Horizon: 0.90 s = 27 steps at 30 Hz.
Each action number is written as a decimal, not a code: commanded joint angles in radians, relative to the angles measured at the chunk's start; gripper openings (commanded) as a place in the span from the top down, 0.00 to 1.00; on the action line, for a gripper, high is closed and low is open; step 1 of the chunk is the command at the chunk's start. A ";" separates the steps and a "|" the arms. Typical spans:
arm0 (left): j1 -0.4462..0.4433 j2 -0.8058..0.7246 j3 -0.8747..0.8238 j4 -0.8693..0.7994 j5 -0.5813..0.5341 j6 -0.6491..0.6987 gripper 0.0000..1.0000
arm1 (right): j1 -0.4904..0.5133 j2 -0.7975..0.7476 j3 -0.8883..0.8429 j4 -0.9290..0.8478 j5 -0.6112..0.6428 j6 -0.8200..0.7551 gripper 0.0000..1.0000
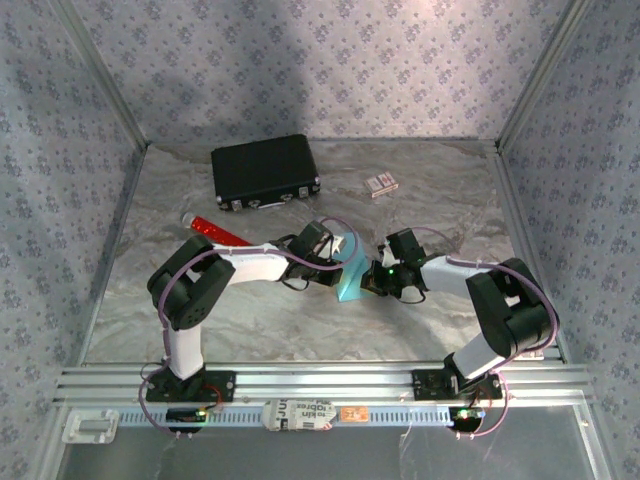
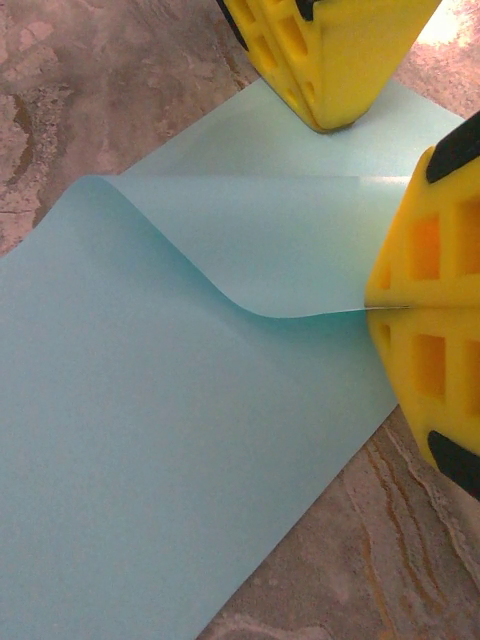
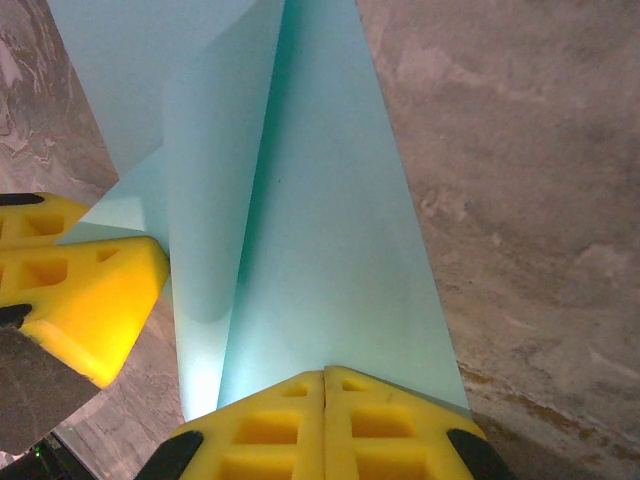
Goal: Fold a paper plane with a square sheet of paper (pick it up from the middle)
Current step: Fold the triangle a second time at the center of the table.
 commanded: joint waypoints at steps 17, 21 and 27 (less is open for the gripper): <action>0.005 0.031 0.047 -0.040 -0.010 0.025 0.95 | -0.014 0.017 -0.016 -0.063 0.036 -0.017 0.94; 0.005 0.035 0.042 -0.038 -0.011 0.022 0.95 | -0.013 0.014 -0.018 -0.062 0.036 -0.015 0.94; 0.005 0.036 0.041 -0.046 -0.021 0.020 0.95 | -0.014 0.015 -0.018 -0.062 0.035 -0.016 0.93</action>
